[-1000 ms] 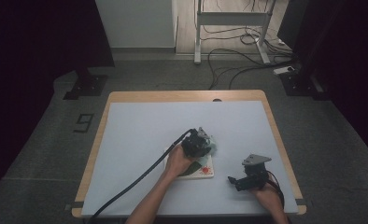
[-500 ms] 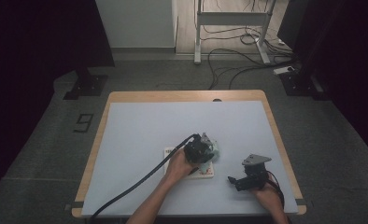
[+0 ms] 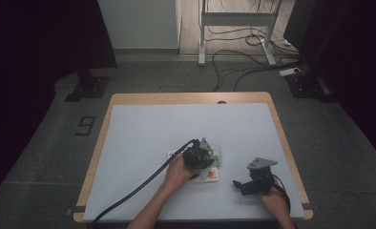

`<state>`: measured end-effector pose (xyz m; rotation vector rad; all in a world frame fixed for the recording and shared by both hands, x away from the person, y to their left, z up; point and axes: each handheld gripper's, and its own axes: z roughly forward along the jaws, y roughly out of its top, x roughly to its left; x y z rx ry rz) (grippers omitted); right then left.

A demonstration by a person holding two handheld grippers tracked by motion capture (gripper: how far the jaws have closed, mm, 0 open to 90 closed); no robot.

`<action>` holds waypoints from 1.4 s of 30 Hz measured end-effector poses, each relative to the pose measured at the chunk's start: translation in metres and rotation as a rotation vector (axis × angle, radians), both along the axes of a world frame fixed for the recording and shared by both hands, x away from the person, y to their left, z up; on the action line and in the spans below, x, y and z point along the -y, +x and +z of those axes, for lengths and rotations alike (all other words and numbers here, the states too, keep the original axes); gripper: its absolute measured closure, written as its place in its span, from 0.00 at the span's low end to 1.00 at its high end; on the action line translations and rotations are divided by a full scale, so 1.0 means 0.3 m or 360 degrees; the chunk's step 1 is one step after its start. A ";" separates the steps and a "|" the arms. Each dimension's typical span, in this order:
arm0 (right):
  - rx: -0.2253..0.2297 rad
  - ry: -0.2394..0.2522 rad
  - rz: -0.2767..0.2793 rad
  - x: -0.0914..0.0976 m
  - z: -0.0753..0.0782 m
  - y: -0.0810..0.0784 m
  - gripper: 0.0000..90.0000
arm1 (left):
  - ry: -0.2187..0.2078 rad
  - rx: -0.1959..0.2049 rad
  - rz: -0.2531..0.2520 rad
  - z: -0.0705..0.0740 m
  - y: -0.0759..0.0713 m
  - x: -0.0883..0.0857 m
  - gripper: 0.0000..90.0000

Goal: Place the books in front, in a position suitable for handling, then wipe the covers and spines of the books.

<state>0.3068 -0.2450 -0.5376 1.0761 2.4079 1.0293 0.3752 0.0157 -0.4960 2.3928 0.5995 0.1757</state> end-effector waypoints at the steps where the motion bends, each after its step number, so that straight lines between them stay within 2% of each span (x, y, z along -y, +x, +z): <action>1: 0.0001 -0.0001 0.0000 0.000 0.000 0.000 0.00 | -0.0001 0.0001 0.0005 0.000 0.000 -0.008 0.85; 27: 0.0001 0.0000 0.0002 0.000 0.000 0.000 0.00 | 0.0016 -0.0014 0.0187 0.015 -0.021 -0.263 0.84; 42: 0.0002 -0.0001 0.0001 0.000 0.000 0.000 0.00 | -0.0014 -0.0003 0.0276 0.014 -0.050 -0.364 0.84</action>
